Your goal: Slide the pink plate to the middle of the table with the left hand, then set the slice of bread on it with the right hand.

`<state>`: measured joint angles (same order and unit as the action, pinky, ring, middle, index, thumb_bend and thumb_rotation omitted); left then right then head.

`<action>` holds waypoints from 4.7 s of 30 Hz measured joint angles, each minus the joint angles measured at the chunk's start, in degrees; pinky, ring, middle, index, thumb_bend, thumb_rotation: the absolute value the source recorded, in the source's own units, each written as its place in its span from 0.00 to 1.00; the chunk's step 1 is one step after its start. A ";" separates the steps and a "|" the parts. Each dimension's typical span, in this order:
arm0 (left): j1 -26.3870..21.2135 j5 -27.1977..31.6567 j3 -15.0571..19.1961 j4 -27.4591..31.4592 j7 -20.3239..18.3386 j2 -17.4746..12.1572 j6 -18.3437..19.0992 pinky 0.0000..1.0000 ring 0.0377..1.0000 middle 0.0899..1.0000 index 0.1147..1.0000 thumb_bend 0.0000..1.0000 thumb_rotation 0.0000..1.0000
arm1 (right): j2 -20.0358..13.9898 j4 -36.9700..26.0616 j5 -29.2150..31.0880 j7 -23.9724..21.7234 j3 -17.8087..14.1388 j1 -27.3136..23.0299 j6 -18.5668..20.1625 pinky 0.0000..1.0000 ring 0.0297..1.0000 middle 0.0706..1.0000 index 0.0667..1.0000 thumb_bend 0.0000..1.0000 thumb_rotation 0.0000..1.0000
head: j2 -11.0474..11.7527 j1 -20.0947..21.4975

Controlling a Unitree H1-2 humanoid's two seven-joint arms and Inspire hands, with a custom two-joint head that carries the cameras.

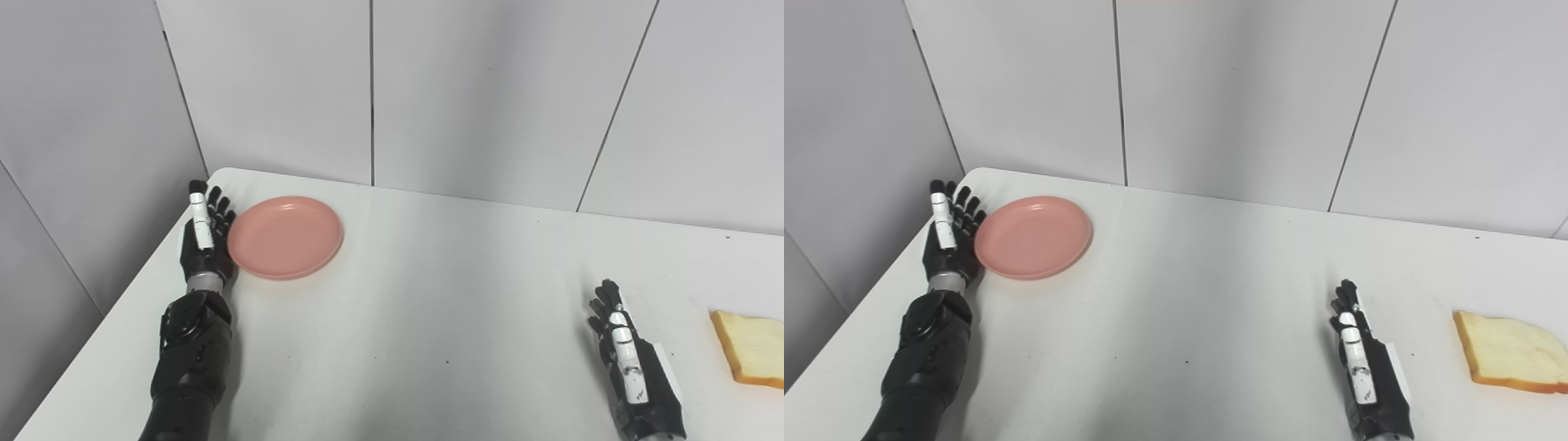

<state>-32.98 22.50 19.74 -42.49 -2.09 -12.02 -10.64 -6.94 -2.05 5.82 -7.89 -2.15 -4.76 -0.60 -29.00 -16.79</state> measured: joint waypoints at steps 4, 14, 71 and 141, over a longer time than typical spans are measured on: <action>0.17 -1.31 -1.97 1.67 0.16 1.44 1.16 0.99 0.99 0.98 0.99 0.91 0.92 | 0.25 -0.01 -1.46 0.30 0.04 0.00 -0.33 1.00 1.00 1.00 1.00 0.27 1.00 | 0.44 1.23; 0.24 -1.46 -5.60 1.01 -5.50 2.71 0.63 1.00 1.00 0.99 1.00 0.89 0.92 | 1.00 0.85 -4.48 1.59 0.84 -0.39 -3.11 1.00 1.00 1.00 1.00 0.22 1.00 | 4.57 8.34; 5.95 -6.25 -19.97 23.14 -10.94 13.21 20.71 0.98 0.98 0.98 0.99 0.85 0.97 | 3.05 3.84 -8.92 4.59 2.37 -2.95 -8.95 0.96 0.97 0.99 0.99 0.33 1.00 | -0.35 15.91; 9.84 -4.38 -17.95 22.71 -19.08 8.84 17.02 0.96 0.95 0.96 0.95 0.90 0.88 | -35.75 -22.43 -38.08 -33.39 -2.45 -21.75 27.41 0.88 0.94 0.95 0.95 1.00 0.32 | 1.32 42.45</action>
<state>-23.14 18.12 1.79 -19.79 -21.17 -3.18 6.37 -42.69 -24.48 -32.26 -41.29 -4.60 -26.51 26.81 -27.68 25.66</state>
